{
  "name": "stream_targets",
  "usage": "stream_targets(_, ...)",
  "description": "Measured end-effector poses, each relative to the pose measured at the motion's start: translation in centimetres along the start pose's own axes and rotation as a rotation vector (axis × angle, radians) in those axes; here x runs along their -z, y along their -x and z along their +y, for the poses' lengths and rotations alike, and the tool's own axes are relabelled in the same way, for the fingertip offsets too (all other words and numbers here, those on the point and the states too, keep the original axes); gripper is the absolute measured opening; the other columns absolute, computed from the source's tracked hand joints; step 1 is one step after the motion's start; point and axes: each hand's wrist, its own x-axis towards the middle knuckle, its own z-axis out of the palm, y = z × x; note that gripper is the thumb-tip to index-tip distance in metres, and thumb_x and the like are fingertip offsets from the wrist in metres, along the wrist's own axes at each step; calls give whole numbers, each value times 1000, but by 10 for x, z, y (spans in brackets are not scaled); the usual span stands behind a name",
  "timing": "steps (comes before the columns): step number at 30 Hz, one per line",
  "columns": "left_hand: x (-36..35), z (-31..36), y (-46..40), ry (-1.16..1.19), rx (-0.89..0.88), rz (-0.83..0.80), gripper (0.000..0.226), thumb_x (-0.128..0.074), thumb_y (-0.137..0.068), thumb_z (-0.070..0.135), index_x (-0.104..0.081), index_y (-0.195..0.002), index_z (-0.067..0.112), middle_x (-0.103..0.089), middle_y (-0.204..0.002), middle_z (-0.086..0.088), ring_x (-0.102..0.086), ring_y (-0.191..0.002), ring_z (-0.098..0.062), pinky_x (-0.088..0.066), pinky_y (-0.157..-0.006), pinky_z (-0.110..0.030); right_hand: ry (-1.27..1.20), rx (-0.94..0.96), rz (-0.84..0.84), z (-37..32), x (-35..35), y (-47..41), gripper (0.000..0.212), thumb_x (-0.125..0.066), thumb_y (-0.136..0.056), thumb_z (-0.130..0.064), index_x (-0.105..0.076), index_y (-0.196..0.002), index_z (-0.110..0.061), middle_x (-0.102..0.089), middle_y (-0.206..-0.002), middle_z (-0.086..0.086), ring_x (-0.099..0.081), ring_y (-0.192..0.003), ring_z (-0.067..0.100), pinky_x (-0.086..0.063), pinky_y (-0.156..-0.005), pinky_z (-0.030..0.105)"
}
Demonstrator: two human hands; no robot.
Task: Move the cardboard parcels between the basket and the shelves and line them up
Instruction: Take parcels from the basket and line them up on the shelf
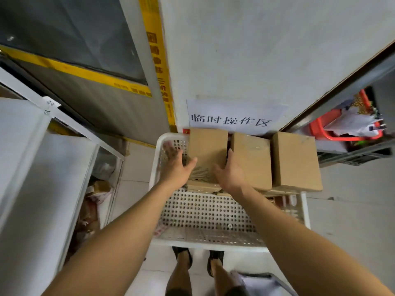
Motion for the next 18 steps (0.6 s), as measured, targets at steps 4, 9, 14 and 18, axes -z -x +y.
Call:
stream_targets(4, -10, -3, -9, 74, 92, -159, 113, -23, -69, 106, -10, -164, 45, -22, -173, 4, -27, -157, -30, -24, -126, -57, -112, -69, 23, 2, -18, -14, 85, -60, -105, -31, -6, -169, -16, -38, -166, 12, -52, -136, 25, -45, -111, 35)
stream_targets(9, -15, -12, -10, 144, 111, -243, 106, -21, -73, 105, -1, -163, 51, -17, -174, 7, -18, -159, -32, -12, -128, -60, -234, -75, 34, 10, -26, -21, 93, -68, -101, -34, -6, -169, -20, -37, -166, 12, -45, -145, 30, -43, -119, 47)
stream_targets(14, 3, -14, 6, 248, 8, -221, 82, -34, -88, 91, 0, -157, 64, -10, -174, 13, -13, -160, -24, -10, -128, -57, -427, 6, -38, 8, -18, -1, 102, -74, -88, -46, -13, -167, -30, -39, -164, 6, -45, -146, 28, -44, -119, 54)
stream_targets(18, 28, -12, 22, 377, -52, -164, 103, -57, -74, 95, 11, -148, 74, -1, -175, 16, -8, -160, -20, -9, -127, -61, -586, 67, -150, -6, 0, 20, 92, -82, -85, -46, -30, -161, -38, -53, -153, 2, -57, -136, 25, -50, -113, 54)
